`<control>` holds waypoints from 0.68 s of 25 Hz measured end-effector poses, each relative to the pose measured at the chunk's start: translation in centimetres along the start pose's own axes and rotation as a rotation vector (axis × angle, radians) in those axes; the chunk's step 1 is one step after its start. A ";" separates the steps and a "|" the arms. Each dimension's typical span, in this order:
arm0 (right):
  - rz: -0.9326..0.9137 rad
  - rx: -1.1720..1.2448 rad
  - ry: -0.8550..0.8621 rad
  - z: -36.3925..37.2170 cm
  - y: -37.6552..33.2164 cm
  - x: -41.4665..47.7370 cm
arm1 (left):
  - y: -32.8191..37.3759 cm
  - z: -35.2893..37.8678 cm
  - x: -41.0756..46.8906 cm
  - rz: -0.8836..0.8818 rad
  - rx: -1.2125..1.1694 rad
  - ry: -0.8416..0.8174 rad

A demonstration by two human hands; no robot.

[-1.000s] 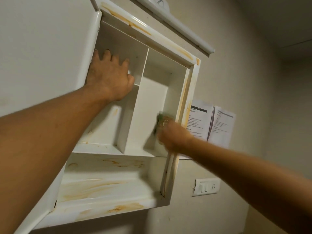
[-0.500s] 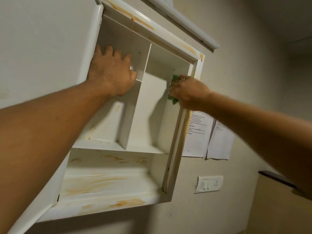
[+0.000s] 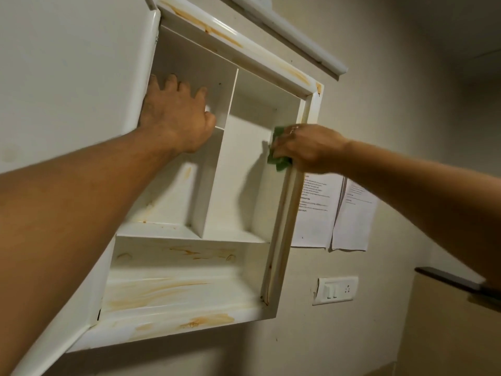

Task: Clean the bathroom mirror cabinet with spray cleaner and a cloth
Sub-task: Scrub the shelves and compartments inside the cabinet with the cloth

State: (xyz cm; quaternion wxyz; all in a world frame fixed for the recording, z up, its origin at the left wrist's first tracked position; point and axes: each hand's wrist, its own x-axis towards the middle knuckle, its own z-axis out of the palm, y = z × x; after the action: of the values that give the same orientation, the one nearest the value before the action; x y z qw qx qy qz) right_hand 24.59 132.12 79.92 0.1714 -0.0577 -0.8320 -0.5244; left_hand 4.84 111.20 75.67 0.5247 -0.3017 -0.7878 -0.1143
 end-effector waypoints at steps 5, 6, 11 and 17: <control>0.065 0.093 -0.047 6.3 -12.0 -1.4 | 0.2 -0.1 0.0 -0.002 0.021 0.007; -0.007 0.120 -0.095 7.5 -15.0 -2.9 | 0.2 -0.3 -0.1 0.005 0.006 0.002; -0.148 0.148 -0.217 4.6 -11.6 -1.6 | 0.2 -0.4 0.0 0.004 -0.038 -0.015; 0.168 -0.041 -0.007 1.7 -3.3 2.6 | 0.1 0.1 0.0 0.000 -0.022 0.018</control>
State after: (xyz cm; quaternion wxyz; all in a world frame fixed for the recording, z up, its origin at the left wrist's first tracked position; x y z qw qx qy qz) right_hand 20.90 131.97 77.36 0.2108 -0.1329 -0.8139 -0.5249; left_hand 4.83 111.30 75.67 0.5285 -0.3064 -0.7817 -0.1260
